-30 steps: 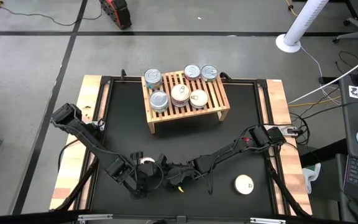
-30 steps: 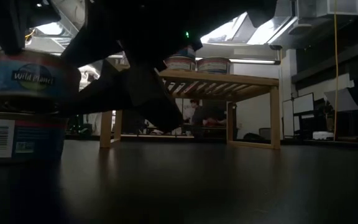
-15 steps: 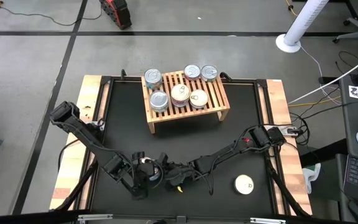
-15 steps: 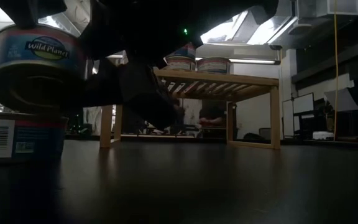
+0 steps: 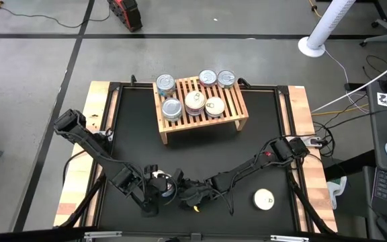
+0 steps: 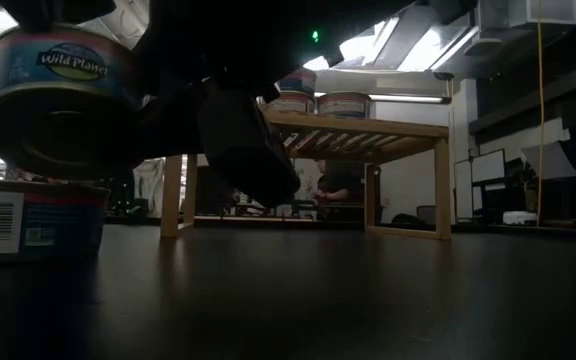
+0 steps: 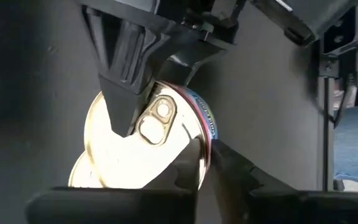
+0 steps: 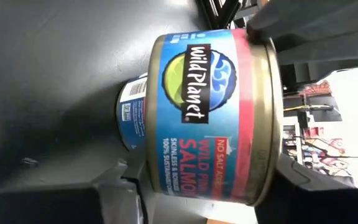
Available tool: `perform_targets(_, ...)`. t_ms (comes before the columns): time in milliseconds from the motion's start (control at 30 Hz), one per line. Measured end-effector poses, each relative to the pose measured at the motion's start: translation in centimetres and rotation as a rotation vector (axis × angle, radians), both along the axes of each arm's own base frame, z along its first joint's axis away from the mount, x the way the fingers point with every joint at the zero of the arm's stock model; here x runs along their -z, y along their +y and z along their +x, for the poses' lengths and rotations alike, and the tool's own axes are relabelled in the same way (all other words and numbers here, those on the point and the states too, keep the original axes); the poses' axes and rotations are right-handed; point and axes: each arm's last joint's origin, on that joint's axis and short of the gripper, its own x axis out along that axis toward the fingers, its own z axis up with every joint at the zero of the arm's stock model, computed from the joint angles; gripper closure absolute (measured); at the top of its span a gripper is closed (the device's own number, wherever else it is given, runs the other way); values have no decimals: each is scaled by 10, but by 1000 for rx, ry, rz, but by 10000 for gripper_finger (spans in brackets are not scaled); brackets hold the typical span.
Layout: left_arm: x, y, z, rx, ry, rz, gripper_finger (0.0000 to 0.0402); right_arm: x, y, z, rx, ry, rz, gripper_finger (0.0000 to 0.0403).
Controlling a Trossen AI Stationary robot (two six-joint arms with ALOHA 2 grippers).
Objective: Stack canned seafood by type on shelf
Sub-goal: Put the blue tuna can on the shelf
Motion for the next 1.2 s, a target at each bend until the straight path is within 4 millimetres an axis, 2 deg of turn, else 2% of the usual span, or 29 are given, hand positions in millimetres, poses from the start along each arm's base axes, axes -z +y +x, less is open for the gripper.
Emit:
perform_targets(167, -2, -3, 2, 45, -30, -8, 311, -1, 13, -7, 35, -20, -30, 199)
perform_targets(300, -3, -5, 5, 84, -66, -10, 266, -1, 20, -12, 59, -22, -60, 212)
perform_targets(433, -4, -6, 6, 100, -77, -8, 241, 0, 26, -18, 102, -24, -102, 225)
perform_targets(633, -4, -6, 6, 101, -77, -8, 242, 0, 35, -29, 136, 8, -177, 209)
perform_targets(767, -6, -5, 5, 102, -82, -12, 249, -8, 39, -37, 171, 16, -219, 211)
perform_targets(900, -9, -4, 4, 106, -89, -13, 253, -23, 39, -48, 211, 25, -195, 223)
perform_targets(1000, -9, -4, 4, 116, -89, -7, 254, -42, 35, -59, 259, 25, -147, 220)
perform_targets(1200, -9, -4, 3, 118, -83, -2, 254, -72, 19, -85, 406, 25, -147, 212)
